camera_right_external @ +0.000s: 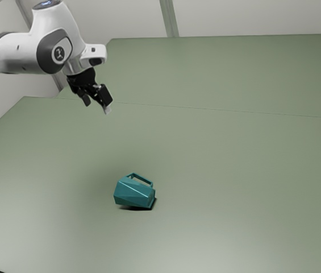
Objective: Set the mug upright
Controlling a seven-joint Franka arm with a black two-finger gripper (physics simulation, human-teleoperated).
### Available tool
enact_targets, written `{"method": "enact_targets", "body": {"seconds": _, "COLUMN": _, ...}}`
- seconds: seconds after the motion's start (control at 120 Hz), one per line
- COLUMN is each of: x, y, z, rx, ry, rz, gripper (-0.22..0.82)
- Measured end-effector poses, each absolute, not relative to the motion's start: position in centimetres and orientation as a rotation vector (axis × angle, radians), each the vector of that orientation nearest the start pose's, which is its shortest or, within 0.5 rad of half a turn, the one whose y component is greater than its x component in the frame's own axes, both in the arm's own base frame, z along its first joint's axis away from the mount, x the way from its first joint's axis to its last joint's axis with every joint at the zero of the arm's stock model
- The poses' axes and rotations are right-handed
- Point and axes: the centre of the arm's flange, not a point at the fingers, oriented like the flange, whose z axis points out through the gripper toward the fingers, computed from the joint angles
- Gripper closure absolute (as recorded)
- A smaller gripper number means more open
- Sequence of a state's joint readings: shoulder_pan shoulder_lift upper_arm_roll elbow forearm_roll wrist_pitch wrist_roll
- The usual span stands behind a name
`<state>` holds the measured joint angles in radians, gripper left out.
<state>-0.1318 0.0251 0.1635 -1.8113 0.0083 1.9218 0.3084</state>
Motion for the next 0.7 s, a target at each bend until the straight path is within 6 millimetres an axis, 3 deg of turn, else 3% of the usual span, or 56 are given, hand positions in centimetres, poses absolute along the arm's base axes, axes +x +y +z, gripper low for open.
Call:
{"method": "enact_targets", "body": {"seconds": 0.142, "x": 54.6, "y": 3.5, "z": 50.9, "rx": -3.130, "ry": 0.370, "rz": -0.105, "gripper": 0.00}}
{"method": "enact_targets", "body": {"seconds": 0.242, "x": 52.9, "y": 6.8, "z": 48.5, "rx": -3.263, "ry": 0.184, "rz": -0.092, "gripper": 0.00}}
{"method": "enact_targets", "body": {"seconds": 0.3, "x": 51.9, "y": 7.8, "z": 46.5, "rx": -3.344, "ry": 0.080, "rz": -0.063, "gripper": 0.00}}
{"method": "enact_targets", "body": {"seconds": 0.45, "x": 50.4, "y": 7.1, "z": 42.9, "rx": -3.501, "ry": -0.084, "rz": -0.006, "gripper": 0.00}}
{"method": "enact_targets", "body": {"seconds": 0.7, "x": 49.3, "y": 6.1, "z": 39.2, "rx": -3.652, "ry": -0.254, "rz": 0.070, "gripper": 0.00}}
